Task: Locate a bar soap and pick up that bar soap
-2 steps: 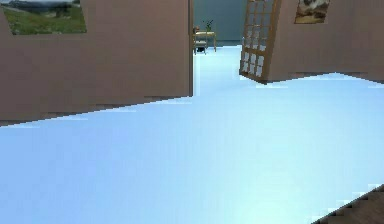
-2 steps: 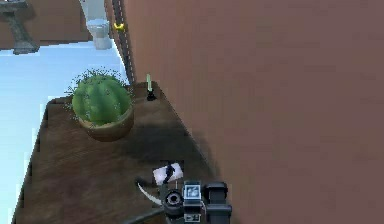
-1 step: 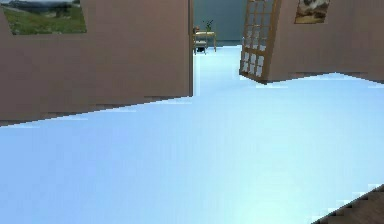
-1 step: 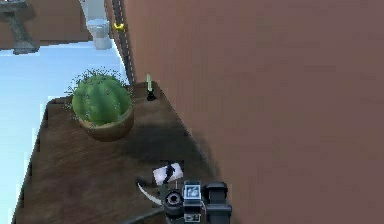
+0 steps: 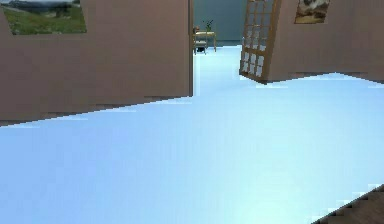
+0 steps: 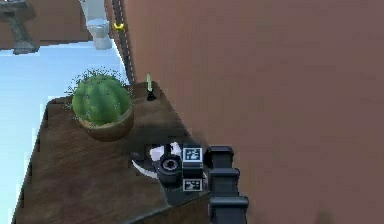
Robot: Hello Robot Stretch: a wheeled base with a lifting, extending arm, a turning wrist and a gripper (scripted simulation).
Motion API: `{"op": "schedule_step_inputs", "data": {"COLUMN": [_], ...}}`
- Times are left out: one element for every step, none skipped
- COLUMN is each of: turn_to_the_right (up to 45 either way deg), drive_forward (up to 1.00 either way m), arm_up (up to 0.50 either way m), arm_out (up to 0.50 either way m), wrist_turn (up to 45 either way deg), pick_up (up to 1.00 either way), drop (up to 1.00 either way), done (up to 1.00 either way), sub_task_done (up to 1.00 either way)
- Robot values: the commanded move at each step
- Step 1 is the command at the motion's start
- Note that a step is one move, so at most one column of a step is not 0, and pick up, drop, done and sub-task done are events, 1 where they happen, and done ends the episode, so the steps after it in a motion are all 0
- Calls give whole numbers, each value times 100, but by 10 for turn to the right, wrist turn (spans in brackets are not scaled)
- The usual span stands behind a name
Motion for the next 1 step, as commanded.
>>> {"op": "schedule_step_inputs", "data": {"turn_to_the_right": [0], "drive_forward": [0], "arm_up": [0], "arm_out": [0], "wrist_turn": [0], "pick_up": [0], "drop": [0], "done": [100], "sub_task_done": [0]}}
